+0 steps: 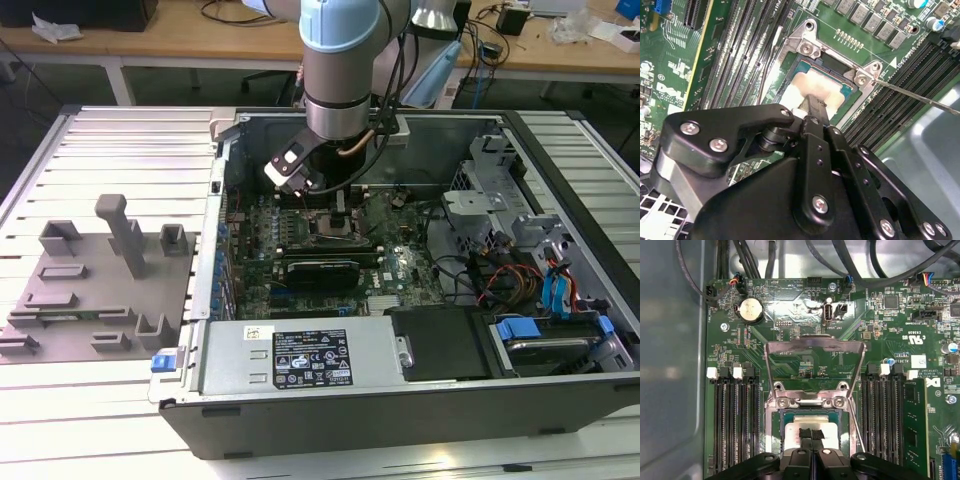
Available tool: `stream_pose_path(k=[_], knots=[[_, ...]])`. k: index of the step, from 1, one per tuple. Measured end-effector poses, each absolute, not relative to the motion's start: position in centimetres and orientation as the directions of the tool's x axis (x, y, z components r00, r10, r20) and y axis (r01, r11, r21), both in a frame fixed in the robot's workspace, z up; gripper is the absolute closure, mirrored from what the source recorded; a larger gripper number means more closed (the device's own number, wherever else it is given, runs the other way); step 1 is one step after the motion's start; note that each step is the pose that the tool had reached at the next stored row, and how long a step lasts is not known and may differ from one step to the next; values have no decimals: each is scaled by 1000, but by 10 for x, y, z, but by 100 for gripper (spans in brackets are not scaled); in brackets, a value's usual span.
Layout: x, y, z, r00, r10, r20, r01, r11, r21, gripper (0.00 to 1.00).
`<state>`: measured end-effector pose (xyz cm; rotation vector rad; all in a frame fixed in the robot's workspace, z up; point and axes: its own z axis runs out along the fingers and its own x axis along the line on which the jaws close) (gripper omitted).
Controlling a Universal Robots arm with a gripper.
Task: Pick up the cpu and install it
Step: 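Place the cpu into insertion slot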
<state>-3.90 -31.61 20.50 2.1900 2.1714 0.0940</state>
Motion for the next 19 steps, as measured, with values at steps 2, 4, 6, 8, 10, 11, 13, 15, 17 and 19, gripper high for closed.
stream_pose_path(k=[2,4,6,8,10,11,13,15,17,19], knots=[[-39,-316,204,8,1000,5,997,-9,82,89],[-39,-316,203,8,1000,6,997,-9,83,89],[-39,-316,202,8,1000,7,997,-9,83,89],[-39,-316,203,8,1000,7,996,-9,83,89],[-39,-316,208,8,1000,8,996,-9,84,89],[-39,-316,211,8,1000,7,996,-9,83,89],[-39,-316,222,8,1000,6,996,-9,83,89],[-39,-316,236,8,1000,1,996,-8,83,89],[-39,-316,241,8,1000,-2,996,-8,83,89],[-39,-316,244,8,1000,-4,996,-8,83,89]])
